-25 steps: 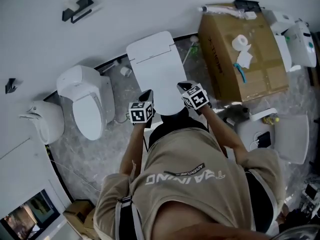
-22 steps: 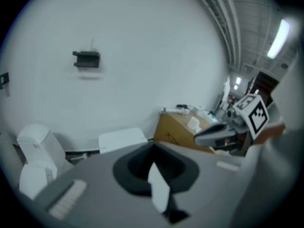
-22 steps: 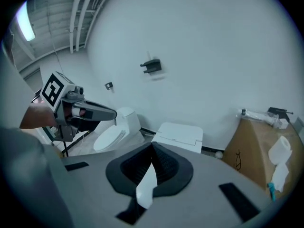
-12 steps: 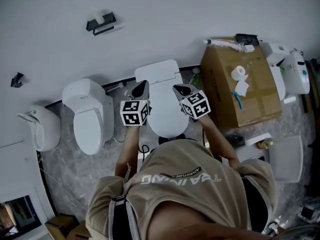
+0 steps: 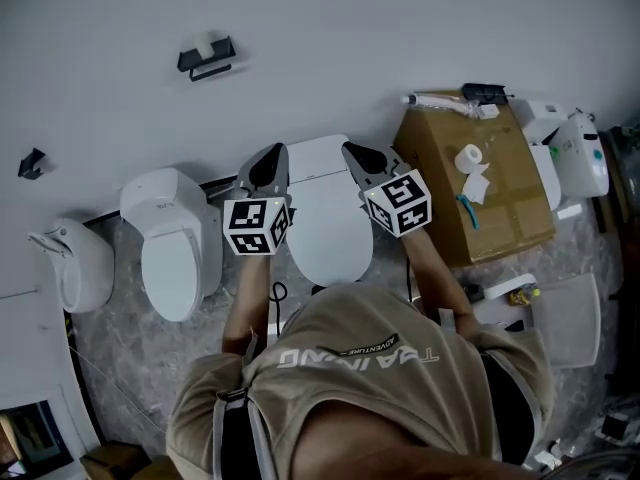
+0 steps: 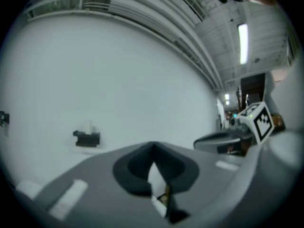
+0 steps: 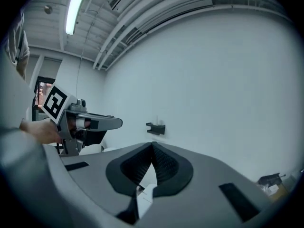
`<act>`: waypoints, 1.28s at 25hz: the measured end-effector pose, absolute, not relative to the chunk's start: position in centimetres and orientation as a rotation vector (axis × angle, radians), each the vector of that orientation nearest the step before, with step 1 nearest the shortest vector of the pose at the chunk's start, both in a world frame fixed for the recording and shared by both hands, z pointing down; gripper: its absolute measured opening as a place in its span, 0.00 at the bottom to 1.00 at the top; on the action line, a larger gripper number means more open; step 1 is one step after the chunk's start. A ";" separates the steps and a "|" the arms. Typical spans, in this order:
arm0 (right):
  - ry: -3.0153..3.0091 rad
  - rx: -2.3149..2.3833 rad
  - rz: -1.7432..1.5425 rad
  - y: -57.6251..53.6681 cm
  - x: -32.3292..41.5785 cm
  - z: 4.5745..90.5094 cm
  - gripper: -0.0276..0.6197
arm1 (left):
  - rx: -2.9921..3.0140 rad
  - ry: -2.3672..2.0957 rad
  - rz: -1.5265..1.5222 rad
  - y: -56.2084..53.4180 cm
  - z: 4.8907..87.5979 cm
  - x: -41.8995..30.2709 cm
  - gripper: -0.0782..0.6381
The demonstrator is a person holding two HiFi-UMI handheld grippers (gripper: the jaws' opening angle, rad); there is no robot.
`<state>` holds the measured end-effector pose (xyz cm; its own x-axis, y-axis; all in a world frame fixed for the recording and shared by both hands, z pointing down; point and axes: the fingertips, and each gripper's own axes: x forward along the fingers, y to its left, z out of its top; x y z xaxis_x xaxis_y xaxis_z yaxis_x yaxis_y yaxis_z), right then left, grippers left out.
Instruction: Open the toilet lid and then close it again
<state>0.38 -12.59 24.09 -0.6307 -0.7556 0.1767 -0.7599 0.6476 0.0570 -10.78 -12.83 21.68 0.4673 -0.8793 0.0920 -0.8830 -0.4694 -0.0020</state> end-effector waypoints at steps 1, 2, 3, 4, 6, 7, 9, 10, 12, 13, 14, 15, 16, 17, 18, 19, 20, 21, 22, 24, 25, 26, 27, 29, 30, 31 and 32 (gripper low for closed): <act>-2.688 1.256 0.013 -12.6 0.4 23.3 0.06 | 2.664 -1.600 0.119 -12.7 21.2 -10.7 0.12; -2.695 1.263 -0.004 -12.6 0.5 22.6 0.06 | 2.674 -1.603 0.113 -12.7 20.8 -10.6 0.12; -2.701 1.268 -0.018 -12.5 0.5 22.0 0.06 | 2.682 -1.603 0.106 -12.6 20.5 -10.5 0.12; -2.706 1.274 -0.031 -12.4 0.5 21.5 0.06 | 2.687 -1.602 0.100 -12.5 20.3 -10.4 0.12; -2.712 1.289 -0.050 -12.3 0.6 20.8 0.06 | 2.698 -1.603 0.097 -12.3 19.9 -10.3 0.12; -2.712 1.296 -0.056 -12.2 0.8 20.6 0.06 | 2.702 -1.605 0.096 -12.1 19.7 -10.3 0.12; -2.712 1.309 -0.060 -12.2 1.0 20.3 0.06 | 2.708 -1.613 0.089 -12.0 19.2 -10.4 0.12; -2.713 1.314 -0.063 -12.1 1.1 20.2 0.06 | 2.710 -1.621 0.082 -12.0 18.9 -10.4 0.12; -2.719 1.326 -0.077 -12.0 1.2 19.9 0.06 | 2.717 -1.647 0.063 -12.1 18.1 -10.7 0.12; -2.722 1.332 -0.087 -11.9 1.2 19.7 0.06 | 2.721 -1.663 0.050 -12.2 17.7 -10.8 0.12; -2.726 1.337 -0.096 -12.0 1.2 19.4 0.06 | 2.724 -1.681 0.035 -12.3 17.3 -11.0 0.12; -2.731 1.343 -0.106 -12.0 1.1 19.1 0.06 | 2.727 -1.701 0.021 -12.3 16.8 -11.2 0.12; -2.736 1.348 -0.118 -12.0 1.0 18.7 0.06 | 2.730 -1.719 0.010 -12.3 16.5 -11.3 0.12; -2.742 1.353 -0.130 -12.0 0.9 18.3 0.06 | 2.732 -1.733 0.007 -12.3 16.2 -11.5 0.12; -2.747 1.355 -0.142 -11.9 0.9 17.9 0.06 | 2.730 -1.741 0.008 -12.2 16.2 -11.6 0.12; -2.751 1.355 -0.153 -11.8 0.8 17.6 0.06 | 2.725 -1.745 0.009 -12.2 16.2 -11.7 0.12; -2.752 1.353 -0.161 -11.7 0.8 17.4 0.06 | 2.718 -1.744 0.006 -12.1 16.3 -11.8 0.12; -2.751 1.350 -0.164 -11.6 0.8 17.3 0.06 | 2.712 -1.739 0.001 -12.1 16.5 -11.8 0.12; -2.750 1.344 -0.159 -11.6 0.8 17.4 0.06 | 2.710 -1.732 -0.005 -12.0 16.6 -11.7 0.12; -2.749 1.337 -0.140 -11.5 0.8 17.8 0.06 | 2.717 -1.717 -0.003 -11.9 16.8 -11.5 0.12; -2.747 1.335 -0.131 -11.5 0.8 18.1 0.06 | 2.721 -1.709 0.000 -11.9 16.9 -11.4 0.12; -2.745 1.335 -0.125 -11.5 0.8 18.2 0.06 | 2.724 -1.700 0.002 -11.9 17.0 -11.3 0.12; -2.743 1.336 -0.122 -11.5 0.8 18.4 0.06 | 2.725 -1.689 0.000 -11.9 17.0 -11.2 0.12; -2.741 1.336 -0.119 -11.6 0.9 18.5 0.06 | 2.721 -1.664 -0.017 -12.1 17.0 -11.1 0.12; -2.742 1.335 -0.119 -11.7 0.9 18.5 0.06 | 2.719 -1.658 -0.024 -12.2 17.0 -11.1 0.12; -2.745 1.335 -0.118 -11.8 0.9 18.5 0.06 | 2.720 -1.655 -0.026 -12.3 17.0 -11.0 0.12; -2.749 1.336 -0.117 -11.8 1.0 18.5 0.06 | 2.722 -1.653 -0.024 -12.4 17.0 -11.0 0.12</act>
<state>1.01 -11.81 18.52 -0.6156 -0.7870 0.0414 -0.7806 0.6161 0.1052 -10.95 -12.36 16.96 0.4615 -0.8864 -0.0355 -0.8871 -0.4607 -0.0289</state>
